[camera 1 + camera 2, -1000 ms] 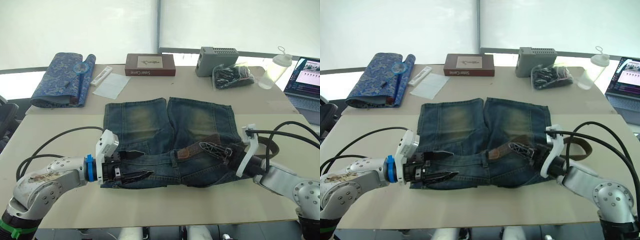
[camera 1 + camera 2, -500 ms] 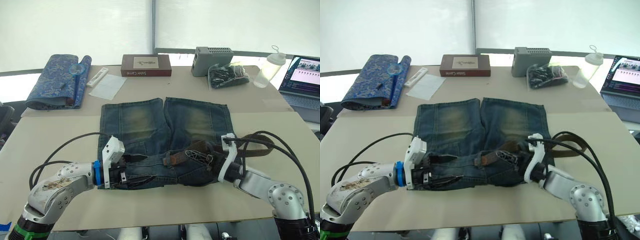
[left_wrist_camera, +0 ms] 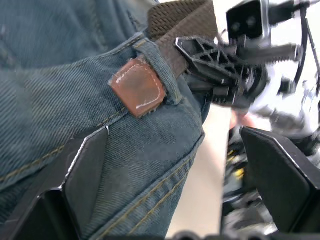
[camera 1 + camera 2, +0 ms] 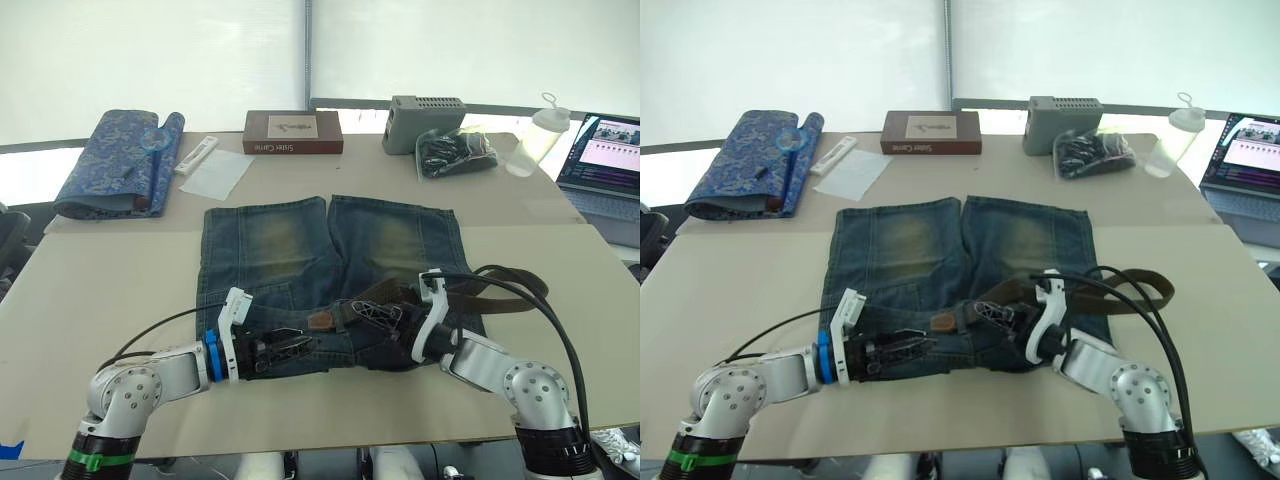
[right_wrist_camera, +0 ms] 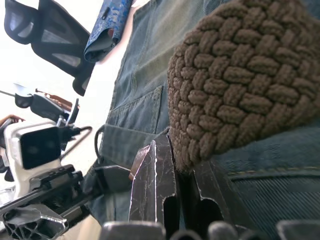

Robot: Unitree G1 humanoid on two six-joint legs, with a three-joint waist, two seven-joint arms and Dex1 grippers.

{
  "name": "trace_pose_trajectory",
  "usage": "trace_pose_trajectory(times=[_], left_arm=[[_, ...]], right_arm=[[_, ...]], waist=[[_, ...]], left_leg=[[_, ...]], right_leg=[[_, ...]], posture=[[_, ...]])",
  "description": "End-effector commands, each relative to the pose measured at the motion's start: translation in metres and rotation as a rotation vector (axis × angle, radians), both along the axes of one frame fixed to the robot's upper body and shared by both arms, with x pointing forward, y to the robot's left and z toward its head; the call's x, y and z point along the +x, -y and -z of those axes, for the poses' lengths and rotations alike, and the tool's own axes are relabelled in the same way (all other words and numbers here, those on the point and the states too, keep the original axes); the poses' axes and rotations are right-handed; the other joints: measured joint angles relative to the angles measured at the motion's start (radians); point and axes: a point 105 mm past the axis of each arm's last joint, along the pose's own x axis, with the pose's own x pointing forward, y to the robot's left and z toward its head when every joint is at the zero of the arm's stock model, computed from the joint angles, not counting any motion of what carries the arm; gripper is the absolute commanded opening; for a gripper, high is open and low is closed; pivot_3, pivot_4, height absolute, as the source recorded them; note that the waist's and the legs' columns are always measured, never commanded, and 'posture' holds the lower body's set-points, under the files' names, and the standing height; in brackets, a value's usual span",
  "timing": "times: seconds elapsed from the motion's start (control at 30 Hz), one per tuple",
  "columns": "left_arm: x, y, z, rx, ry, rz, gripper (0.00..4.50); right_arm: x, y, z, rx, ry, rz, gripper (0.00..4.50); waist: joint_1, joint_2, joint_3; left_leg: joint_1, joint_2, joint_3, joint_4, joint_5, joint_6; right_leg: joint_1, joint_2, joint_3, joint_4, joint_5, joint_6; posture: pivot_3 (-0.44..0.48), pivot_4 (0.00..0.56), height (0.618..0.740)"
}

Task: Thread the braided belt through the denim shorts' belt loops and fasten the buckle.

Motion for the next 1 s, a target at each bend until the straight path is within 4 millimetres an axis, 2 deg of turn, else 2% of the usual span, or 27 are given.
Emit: trace_pose_trajectory(times=[0.03,0.13,0.23,0.43,0.5,0.53,0.6,0.7,0.83,0.93,1.0], left_arm=[[0.008,0.005,-0.005,-0.065,-0.058,-0.036,4.47],[0.019,0.009,-0.011,-0.133,-0.084,-0.068,4.47],[0.020,0.016,-0.015,-0.162,-0.102,-0.053,3.72],[0.019,0.021,-0.013,-0.169,-0.125,-0.046,0.81],[0.020,0.022,-0.014,-0.169,-0.124,-0.048,0.04],[0.020,0.023,-0.014,-0.171,-0.123,-0.052,0.04],[0.022,0.022,-0.017,-0.177,-0.116,-0.060,0.00],[0.023,0.016,-0.023,-0.183,-0.104,-0.072,0.00],[0.022,0.004,-0.028,-0.174,-0.092,-0.086,0.00],[0.019,-0.003,-0.029,-0.161,-0.092,-0.090,0.00],[0.017,-0.006,-0.029,-0.151,-0.092,-0.089,0.00]], right_arm=[[0.000,0.002,-0.003,0.012,0.008,0.007,0.00],[-0.001,0.002,-0.002,0.012,0.007,0.007,0.00],[-0.002,0.001,-0.003,0.017,0.009,0.008,0.00],[-0.006,-0.001,-0.008,0.026,0.033,-0.013,0.00],[-0.004,0.002,-0.009,-0.006,0.059,0.008,0.00],[-0.007,0.002,-0.014,0.003,0.080,-0.016,0.00],[-0.013,0.009,-0.021,-0.037,0.125,-0.031,0.79],[-0.023,0.029,-0.029,-0.192,0.215,-0.050,1.73],[-0.029,0.069,-0.023,-0.510,0.283,-0.067,1.73],[-0.014,0.089,-0.010,-0.628,0.271,-0.012,0.78],[-0.004,0.094,-0.001,-0.695,0.264,0.002,0.09]], waist=[[0.002,0.000,0.000],[0.003,0.000,0.000],[0.000,0.000,0.000],[-0.001,0.000,0.000],[-0.001,0.000,0.000],[0.000,0.000,0.000],[0.002,0.000,0.000],[0.004,0.000,0.000],[0.004,-0.001,0.000],[-0.004,-0.001,-0.001],[-0.006,-0.001,0.000]], left_leg=[[0.001,0.000,-0.001,0.001,0.000,0.000],[0.002,-0.001,-0.001,0.001,0.000,0.000],[0.001,-0.001,-0.001,0.001,0.000,0.001],[0.001,0.000,0.000,0.001,0.001,0.000],[0.001,0.000,0.000,0.001,0.001,0.000],[0.001,0.000,0.000,0.001,0.001,0.000],[0.000,-0.001,0.000,0.002,0.001,0.000],[-0.001,-0.001,0.000,0.001,0.000,0.000],[0.000,-0.001,0.000,0.001,0.000,0.000],[0.001,0.000,0.000,0.001,0.000,0.000],[0.002,0.000,0.000,0.001,0.000,0.000]], right_leg=[[-0.001,0.000,0.000,0.000,0.000,0.000],[0.000,-0.001,0.000,-0.001,0.000,0.000],[0.000,-0.001,0.000,-0.001,0.000,0.000],[0.000,0.000,0.000,0.006,-0.001,-0.001],[0.000,0.000,0.000,0.005,-0.001,-0.001],[0.000,0.000,0.000,0.005,-0.001,-0.001],[0.000,-0.001,0.001,0.004,-0.001,-0.001],[0.000,-0.002,0.001,0.004,-0.001,-0.001],[0.000,-0.002,0.000,0.004,-0.001,-0.001],[0.000,-0.001,0.000,0.004,-0.001,-0.001],[0.000,-0.001,0.000,0.004,-0.001,-0.001]], posture=[[0.000,0.150,0.709],[0.000,0.150,0.709],[0.000,0.150,0.709],[0.000,0.150,0.709],[0.000,0.150,0.709],[0.000,0.150,0.709],[0.000,0.150,0.709],[0.000,0.150,0.709],[0.000,0.150,0.709],[0.000,0.150,0.709],[0.000,0.150,0.709]])
